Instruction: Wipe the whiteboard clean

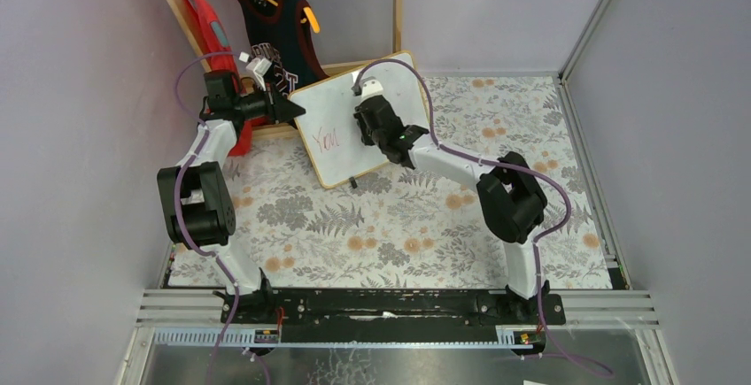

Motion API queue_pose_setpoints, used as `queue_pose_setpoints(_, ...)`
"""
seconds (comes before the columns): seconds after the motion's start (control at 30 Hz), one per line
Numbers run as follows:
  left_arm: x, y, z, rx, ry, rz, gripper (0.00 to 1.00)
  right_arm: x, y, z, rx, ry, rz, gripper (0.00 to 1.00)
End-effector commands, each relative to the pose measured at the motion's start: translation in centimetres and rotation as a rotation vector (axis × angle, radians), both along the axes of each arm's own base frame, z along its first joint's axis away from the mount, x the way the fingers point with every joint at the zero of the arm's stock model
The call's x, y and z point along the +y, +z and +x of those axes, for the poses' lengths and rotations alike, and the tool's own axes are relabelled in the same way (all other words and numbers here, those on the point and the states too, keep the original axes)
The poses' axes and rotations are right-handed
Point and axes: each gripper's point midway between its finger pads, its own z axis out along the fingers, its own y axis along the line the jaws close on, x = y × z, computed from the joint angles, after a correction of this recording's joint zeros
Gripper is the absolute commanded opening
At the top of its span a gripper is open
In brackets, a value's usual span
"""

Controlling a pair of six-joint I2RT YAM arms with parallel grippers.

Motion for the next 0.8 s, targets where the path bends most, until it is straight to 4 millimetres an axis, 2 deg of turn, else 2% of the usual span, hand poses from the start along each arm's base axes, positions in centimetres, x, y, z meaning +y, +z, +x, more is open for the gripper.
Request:
queue_pose_setpoints(0.0, 1.4, -3.5, 0.2, 0.021, 0.058, 0.117, 0.00, -4.0, 2.0, 2.9, -0.058, -0.105, -0.038, 0.00)
queue_pose_setpoints(0.17, 1.4, -3.5, 0.2, 0.022, 0.061, 0.117, 0.00, -1.1, 2.3, 1.7, -0.046, -0.045, 0.006, 0.00)
queue_pose_setpoints(0.37, 1.3, -3.5, 0.2, 0.023, 0.060, 0.117, 0.00, 5.6, 3.3, -1.3, -0.068, 0.071, 0.016, 0.00)
queue_pose_setpoints(0.57, 1.1, -3.5, 0.1, 0.023, 0.055, 0.117, 0.00, 11.7, 2.9, -4.6, -0.062, 0.177, 0.038, 0.00)
queue_pose_setpoints(0.67, 1.0, -3.4, 0.1, 0.023, 0.055, 0.117, 0.00, 13.6, 2.9, -5.8, -0.063, 0.219, 0.049, 0.00)
queue_pose_setpoints(0.77, 1.0, -3.3, 0.1, 0.021, 0.055, 0.118, 0.00, 14.5, 2.9, -6.1, -0.068, 0.238, 0.049, 0.00)
